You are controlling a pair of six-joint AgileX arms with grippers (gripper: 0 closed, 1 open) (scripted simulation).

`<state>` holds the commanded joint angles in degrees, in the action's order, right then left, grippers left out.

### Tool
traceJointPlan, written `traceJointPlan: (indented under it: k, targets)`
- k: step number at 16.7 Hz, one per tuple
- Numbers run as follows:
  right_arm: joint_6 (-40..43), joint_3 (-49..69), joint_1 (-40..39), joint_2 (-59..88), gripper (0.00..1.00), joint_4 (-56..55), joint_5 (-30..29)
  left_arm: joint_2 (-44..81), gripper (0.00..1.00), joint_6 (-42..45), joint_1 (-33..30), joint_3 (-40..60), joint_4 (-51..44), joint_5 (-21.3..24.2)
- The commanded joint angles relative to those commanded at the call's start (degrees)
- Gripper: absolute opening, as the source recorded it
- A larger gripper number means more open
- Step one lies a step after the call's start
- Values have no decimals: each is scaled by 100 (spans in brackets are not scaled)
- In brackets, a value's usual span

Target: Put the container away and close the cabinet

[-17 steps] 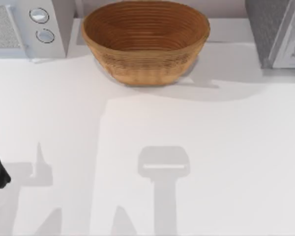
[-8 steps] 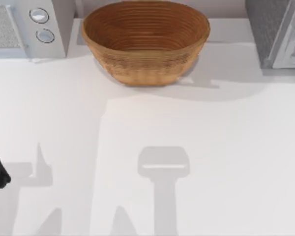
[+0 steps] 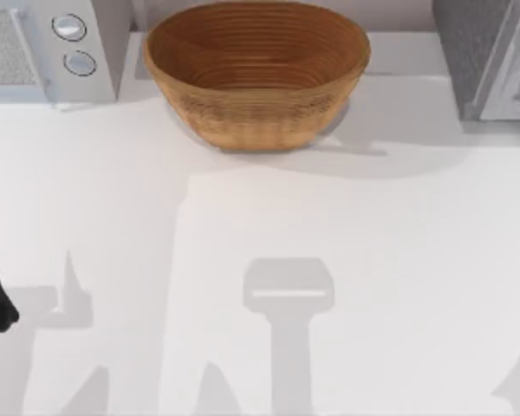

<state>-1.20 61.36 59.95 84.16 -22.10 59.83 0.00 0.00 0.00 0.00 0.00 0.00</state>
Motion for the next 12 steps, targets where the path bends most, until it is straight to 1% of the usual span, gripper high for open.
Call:
traceJointPlan:
  k: [4, 7, 10, 12]
  targets:
    - [5, 1754, 17, -294, 100, 2066, 0, 0, 100, 0, 0, 0, 0, 0]
    - [2, 2851, 3, -507, 100, 3342, -19, 0, 100, 0, 0, 0, 0, 0]
    - [-1, 3588, -20, -676, 100, 4168, -46, 0, 100, 0, 0, 0, 0, 0]
    - [-2, 3814, -31, -735, 100, 4413, -58, 0, 100, 0, 0, 0, 0, 0]
